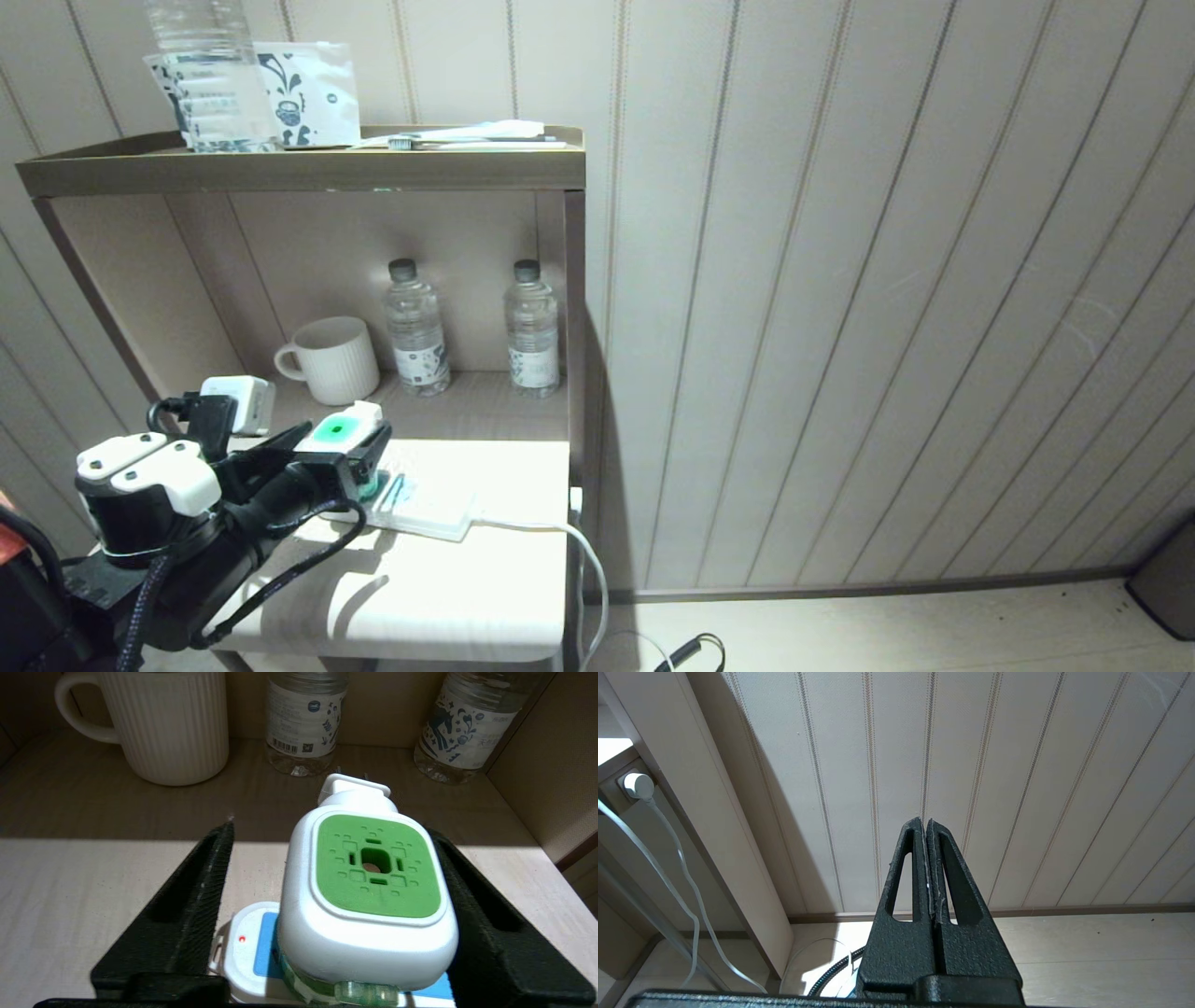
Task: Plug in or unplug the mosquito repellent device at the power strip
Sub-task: Pick up the mosquito repellent liquid
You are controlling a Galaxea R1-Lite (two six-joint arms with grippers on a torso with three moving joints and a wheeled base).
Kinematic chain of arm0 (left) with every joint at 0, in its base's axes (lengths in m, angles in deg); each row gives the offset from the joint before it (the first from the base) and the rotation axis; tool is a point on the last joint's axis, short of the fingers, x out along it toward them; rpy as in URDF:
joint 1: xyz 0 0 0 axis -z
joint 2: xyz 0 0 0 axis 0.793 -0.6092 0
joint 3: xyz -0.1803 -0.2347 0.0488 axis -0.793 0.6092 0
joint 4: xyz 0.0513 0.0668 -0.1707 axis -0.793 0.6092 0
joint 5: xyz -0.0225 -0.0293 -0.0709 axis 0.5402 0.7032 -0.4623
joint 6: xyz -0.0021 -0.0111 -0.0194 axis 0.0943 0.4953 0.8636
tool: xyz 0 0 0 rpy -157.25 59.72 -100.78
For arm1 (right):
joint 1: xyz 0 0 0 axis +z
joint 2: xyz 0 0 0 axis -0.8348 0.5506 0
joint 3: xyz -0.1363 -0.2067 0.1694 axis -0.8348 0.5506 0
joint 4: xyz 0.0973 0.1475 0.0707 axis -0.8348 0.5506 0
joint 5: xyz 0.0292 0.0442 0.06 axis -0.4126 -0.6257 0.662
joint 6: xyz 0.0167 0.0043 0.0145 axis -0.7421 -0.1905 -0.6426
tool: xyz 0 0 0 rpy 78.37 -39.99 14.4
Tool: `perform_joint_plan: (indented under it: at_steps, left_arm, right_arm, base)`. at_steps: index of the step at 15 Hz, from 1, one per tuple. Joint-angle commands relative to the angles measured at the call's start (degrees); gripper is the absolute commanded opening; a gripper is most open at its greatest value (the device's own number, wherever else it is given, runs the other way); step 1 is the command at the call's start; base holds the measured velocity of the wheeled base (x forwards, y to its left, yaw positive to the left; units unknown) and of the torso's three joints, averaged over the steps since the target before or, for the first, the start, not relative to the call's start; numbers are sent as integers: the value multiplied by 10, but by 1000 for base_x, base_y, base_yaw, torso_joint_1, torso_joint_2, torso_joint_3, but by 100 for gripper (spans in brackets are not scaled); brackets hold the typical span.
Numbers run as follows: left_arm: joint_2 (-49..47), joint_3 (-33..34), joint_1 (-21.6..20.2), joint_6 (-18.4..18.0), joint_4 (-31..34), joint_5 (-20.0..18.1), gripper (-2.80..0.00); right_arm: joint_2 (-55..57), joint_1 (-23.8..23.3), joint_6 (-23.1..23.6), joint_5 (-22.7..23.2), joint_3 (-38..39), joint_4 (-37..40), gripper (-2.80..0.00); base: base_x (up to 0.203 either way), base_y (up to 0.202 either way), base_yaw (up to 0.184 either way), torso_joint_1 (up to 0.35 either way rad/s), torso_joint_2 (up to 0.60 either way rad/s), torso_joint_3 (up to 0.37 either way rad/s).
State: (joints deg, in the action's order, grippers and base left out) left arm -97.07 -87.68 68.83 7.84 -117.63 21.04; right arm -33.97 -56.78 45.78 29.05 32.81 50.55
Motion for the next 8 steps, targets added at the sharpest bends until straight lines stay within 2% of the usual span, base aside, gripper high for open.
perform_joint_plan:
  at_steps: [1,8]
  left_arm:
    - [-1,0,0,2,-28,1,-280]
    - [-5,1,2,1,-28,2,-280]
  right_arm:
    - [0,0,0,0,0,0,-280]
    - [0,0,0,0,0,0,-280]
  base:
    - [0,0,0,0,0,0]
    - [0,0,0,0,0,0]
